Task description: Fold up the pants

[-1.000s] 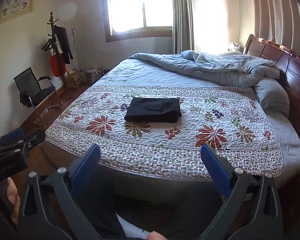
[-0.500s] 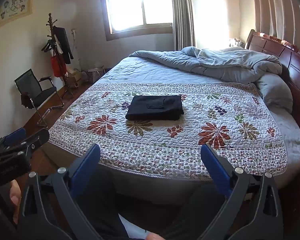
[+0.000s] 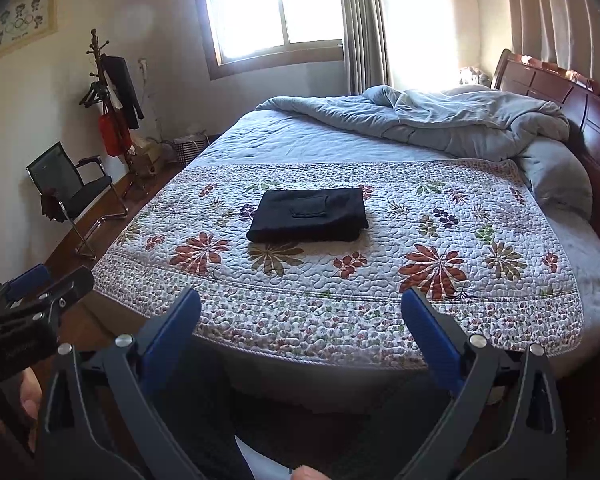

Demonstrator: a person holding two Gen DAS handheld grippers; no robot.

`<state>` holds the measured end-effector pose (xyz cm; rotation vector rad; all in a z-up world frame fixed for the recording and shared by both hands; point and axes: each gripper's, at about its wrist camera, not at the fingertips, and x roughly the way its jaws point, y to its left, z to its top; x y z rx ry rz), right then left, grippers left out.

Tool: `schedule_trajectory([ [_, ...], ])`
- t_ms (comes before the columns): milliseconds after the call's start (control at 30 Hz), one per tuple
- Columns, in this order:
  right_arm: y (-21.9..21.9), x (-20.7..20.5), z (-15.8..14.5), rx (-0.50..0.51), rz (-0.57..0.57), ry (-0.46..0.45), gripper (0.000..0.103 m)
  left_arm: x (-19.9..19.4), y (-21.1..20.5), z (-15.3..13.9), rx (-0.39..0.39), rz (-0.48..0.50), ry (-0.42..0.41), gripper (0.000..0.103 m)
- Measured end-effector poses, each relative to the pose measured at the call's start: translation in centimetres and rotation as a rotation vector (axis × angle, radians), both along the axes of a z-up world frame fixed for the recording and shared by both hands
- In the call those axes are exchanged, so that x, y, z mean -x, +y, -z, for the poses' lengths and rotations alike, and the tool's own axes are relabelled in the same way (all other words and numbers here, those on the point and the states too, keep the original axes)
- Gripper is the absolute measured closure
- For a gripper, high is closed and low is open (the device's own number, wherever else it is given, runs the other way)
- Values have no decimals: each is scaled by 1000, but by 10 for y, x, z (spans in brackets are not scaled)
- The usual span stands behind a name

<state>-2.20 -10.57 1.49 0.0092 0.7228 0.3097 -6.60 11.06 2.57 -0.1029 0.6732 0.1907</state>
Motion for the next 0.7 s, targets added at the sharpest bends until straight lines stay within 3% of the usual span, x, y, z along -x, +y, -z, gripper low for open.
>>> schedule_trajectory([
  [700,5,2,2,10,-3,1,3,1,5,0,18,6,7,4],
])
